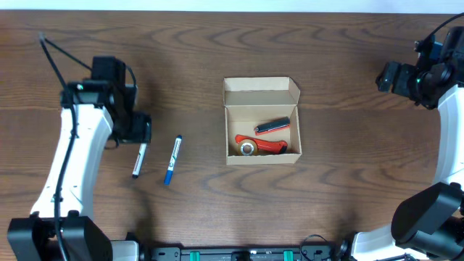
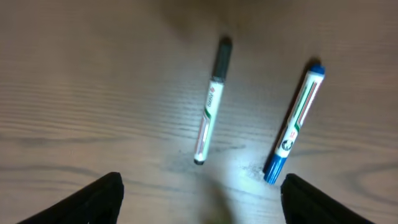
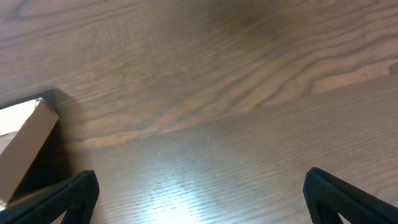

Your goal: Pack container

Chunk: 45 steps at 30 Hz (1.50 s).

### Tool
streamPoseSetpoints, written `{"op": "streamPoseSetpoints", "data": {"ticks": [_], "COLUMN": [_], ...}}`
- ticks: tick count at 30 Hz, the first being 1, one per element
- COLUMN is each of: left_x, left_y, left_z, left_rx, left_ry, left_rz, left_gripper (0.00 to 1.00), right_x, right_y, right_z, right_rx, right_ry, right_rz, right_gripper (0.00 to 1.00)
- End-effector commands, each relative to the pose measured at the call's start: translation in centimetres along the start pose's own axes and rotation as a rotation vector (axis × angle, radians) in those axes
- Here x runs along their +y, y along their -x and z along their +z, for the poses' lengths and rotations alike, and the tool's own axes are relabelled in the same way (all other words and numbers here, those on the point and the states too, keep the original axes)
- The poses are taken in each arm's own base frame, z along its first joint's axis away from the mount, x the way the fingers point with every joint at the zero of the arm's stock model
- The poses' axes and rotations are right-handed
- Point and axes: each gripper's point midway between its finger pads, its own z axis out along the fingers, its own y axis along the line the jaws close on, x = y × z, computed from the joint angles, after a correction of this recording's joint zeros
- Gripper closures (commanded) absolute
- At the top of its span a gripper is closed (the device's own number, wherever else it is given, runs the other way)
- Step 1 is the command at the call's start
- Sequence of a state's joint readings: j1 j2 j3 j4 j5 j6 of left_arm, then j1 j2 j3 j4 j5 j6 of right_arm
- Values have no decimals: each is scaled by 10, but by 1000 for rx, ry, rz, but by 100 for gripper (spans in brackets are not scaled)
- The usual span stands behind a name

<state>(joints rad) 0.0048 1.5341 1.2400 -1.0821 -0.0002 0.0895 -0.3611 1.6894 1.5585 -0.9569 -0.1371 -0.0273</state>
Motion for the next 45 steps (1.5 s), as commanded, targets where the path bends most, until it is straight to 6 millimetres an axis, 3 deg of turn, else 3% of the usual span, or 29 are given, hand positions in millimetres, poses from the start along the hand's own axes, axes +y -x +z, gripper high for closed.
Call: {"op": "streamPoseSetpoints", "data": {"ticks": [1,8,15,27,39,45], "left_x": [-7,-10,-12,-13,-16,-16], "left_y": [-14,-21,-28,-22,-37,-38], "left_z": [18,44,71,99,136,136], "left_rx": [14,11,-7,-30,98,99], "left_ry": [-35,-42,-45,-41,-48,-47], "left_rz": [4,17,18,16,-12,-18], "left_gripper": [18,15,4,4,0,38], "right_x": [-11,-20,-20,-16,-16,-16], "right_y": [-14,-40,-61,-62,-62,-62], "right_z": [12,34,47,49,49,49], "right_rx": [30,82,129,126,126,126], "right_ry": [-14,-13,-9,15,15,15], "right_rz": [-7,27,42,43,43,42], "right_gripper": [1,1,1,1,1,1]}}
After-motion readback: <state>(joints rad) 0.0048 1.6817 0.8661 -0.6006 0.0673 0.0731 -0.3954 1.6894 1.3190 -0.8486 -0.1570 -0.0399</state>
